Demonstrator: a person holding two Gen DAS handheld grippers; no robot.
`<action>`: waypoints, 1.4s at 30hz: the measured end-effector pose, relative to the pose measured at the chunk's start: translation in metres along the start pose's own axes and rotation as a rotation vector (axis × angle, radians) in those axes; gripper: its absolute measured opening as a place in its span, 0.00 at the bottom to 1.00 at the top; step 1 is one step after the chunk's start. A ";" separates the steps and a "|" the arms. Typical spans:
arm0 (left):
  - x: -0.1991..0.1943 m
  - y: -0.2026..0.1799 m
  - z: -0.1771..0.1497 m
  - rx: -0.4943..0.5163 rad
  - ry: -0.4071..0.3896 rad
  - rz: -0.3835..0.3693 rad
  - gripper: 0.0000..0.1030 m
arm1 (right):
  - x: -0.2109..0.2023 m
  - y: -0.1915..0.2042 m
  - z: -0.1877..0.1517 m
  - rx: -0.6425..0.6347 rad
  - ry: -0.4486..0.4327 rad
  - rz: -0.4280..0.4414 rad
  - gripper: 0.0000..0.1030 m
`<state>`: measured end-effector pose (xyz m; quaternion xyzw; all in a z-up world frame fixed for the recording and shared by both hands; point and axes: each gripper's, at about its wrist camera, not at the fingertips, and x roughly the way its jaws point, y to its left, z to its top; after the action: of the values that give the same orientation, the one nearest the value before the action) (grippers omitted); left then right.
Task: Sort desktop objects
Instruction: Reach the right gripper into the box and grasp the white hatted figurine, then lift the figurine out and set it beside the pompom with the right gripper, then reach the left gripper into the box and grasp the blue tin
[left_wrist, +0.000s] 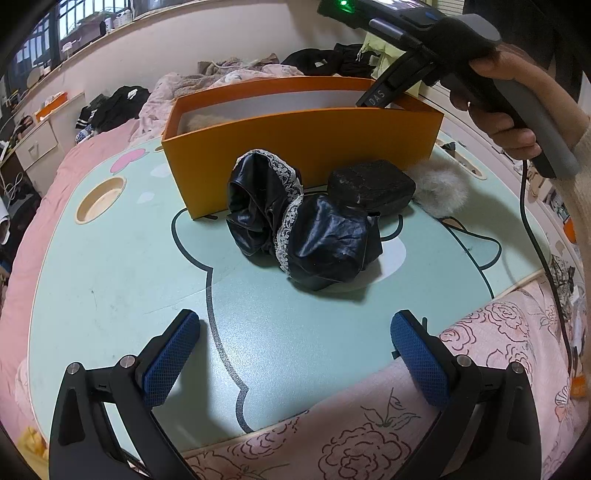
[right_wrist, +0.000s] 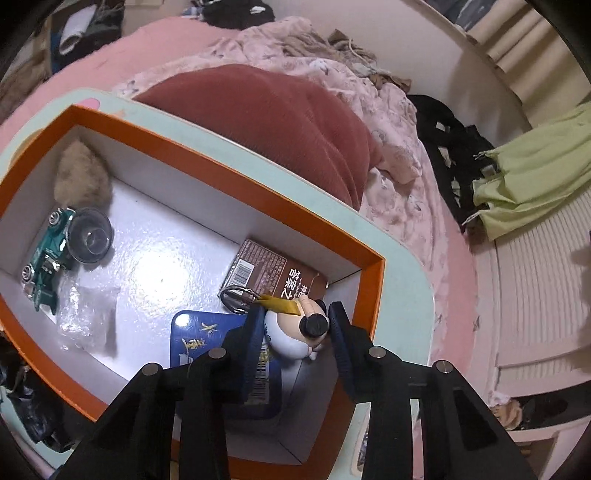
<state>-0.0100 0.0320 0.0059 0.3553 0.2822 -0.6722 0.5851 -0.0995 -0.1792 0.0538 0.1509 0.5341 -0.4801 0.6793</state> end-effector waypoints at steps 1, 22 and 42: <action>0.000 0.000 0.000 -0.002 0.000 0.001 1.00 | -0.003 -0.003 -0.001 0.023 -0.007 0.027 0.33; -0.001 -0.001 0.001 -0.025 0.000 0.013 1.00 | -0.058 -0.022 -0.131 0.300 -0.216 0.313 0.33; 0.000 -0.002 0.001 -0.054 -0.001 0.029 1.00 | -0.052 0.020 -0.194 0.325 -0.379 0.233 1.00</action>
<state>-0.0126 0.0315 0.0060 0.3433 0.2948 -0.6558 0.6042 -0.1937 -0.0049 0.0182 0.2259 0.2926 -0.4976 0.7847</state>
